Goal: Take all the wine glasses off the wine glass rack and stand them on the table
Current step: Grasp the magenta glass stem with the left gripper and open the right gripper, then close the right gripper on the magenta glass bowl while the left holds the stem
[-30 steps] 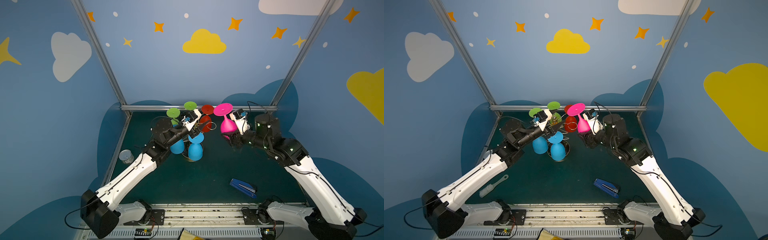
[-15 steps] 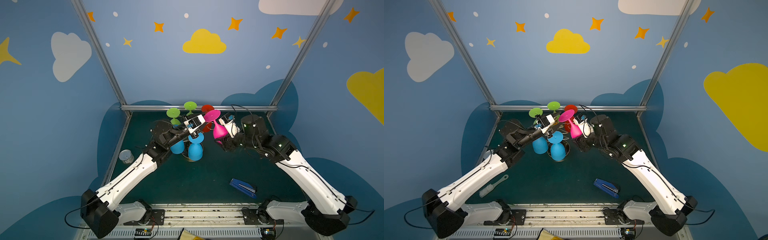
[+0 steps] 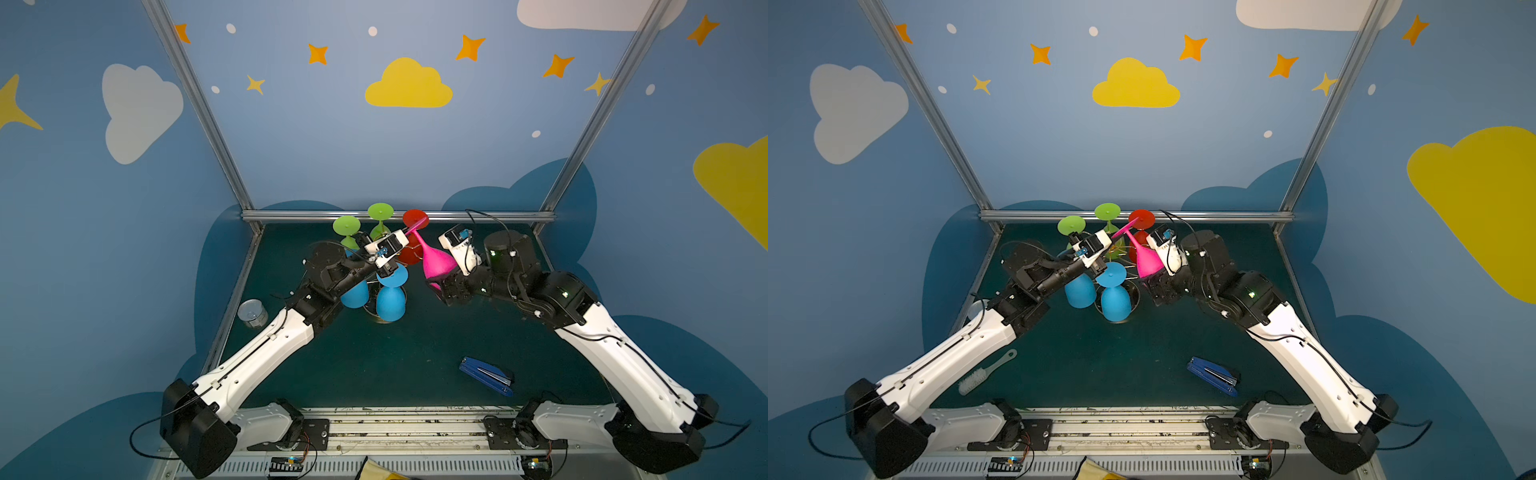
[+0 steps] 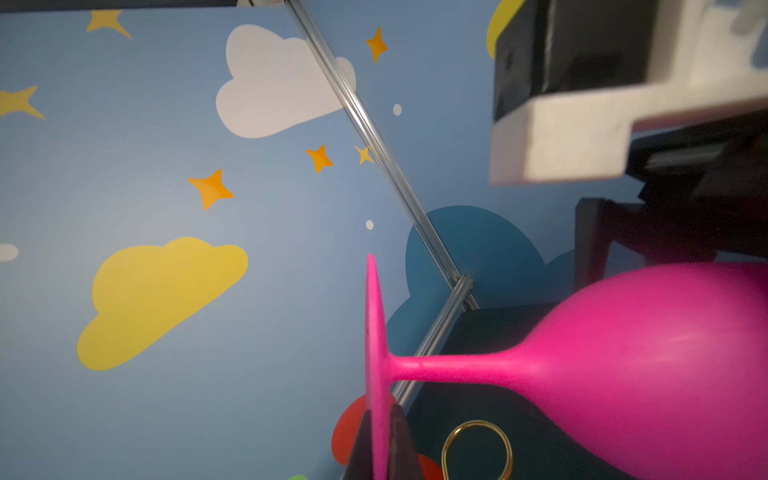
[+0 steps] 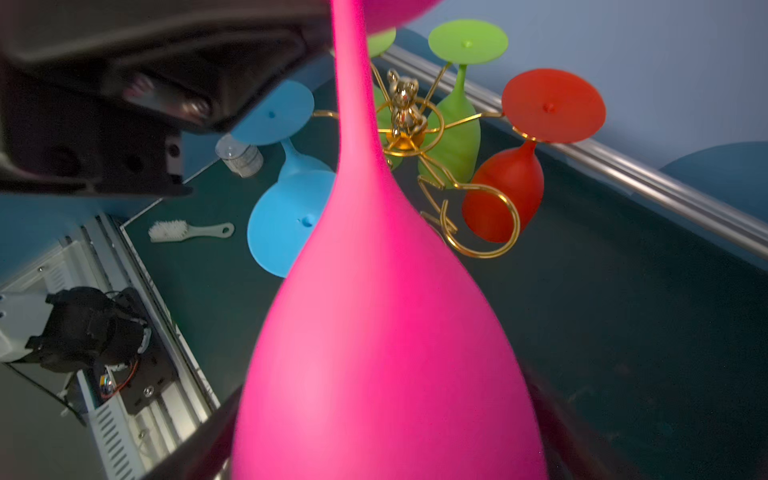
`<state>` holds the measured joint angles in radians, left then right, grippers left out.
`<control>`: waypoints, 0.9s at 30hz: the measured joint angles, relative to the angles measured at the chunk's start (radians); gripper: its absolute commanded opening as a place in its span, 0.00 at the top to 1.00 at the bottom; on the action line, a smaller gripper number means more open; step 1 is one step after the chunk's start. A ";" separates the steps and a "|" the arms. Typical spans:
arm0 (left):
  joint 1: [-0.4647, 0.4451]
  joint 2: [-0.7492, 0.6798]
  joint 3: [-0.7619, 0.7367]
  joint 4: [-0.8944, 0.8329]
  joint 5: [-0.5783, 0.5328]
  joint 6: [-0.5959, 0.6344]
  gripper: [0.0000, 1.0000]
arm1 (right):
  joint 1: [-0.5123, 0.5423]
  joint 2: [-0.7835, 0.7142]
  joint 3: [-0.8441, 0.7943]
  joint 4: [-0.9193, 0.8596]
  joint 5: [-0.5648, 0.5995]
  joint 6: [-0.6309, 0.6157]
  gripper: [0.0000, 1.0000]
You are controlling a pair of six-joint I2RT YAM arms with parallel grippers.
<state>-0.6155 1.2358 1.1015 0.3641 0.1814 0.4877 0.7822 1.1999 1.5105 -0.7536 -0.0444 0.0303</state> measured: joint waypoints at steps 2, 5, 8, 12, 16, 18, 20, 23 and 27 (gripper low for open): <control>-0.003 -0.009 -0.009 -0.010 -0.022 -0.054 0.97 | -0.005 -0.042 -0.038 0.048 -0.006 0.002 0.11; -0.011 -0.030 -0.017 -0.013 -0.045 -0.154 0.97 | -0.023 -0.115 -0.104 0.140 -0.031 0.016 0.10; -0.015 -0.055 -0.017 -0.020 -0.071 -0.253 0.97 | -0.044 -0.196 -0.175 0.234 -0.070 0.034 0.11; -0.013 -0.077 -0.017 -0.040 -0.091 -0.372 0.97 | -0.074 -0.299 -0.249 0.319 -0.110 0.055 0.11; -0.013 -0.079 -0.017 -0.066 -0.076 -0.470 0.97 | -0.089 -0.383 -0.262 0.349 -0.117 0.071 0.11; -0.013 -0.079 -0.017 -0.081 -0.069 -0.500 0.97 | -0.093 -0.422 -0.270 0.358 -0.116 0.075 0.11; -0.013 -0.079 -0.017 -0.092 -0.065 -0.523 0.97 | -0.094 -0.462 -0.279 0.360 -0.111 0.079 0.12; -0.013 -0.079 -0.017 -0.095 -0.058 -0.545 0.97 | -0.095 -0.502 -0.283 0.359 -0.088 0.084 0.14; -0.013 -0.079 -0.017 -0.095 -0.035 -0.566 0.97 | -0.100 -0.515 -0.290 0.351 -0.049 0.087 0.19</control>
<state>-0.6285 1.1572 1.0847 0.2695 0.1463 -0.0788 0.6823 0.6849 1.2201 -0.4026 -0.0933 0.1177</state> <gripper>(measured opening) 0.048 0.820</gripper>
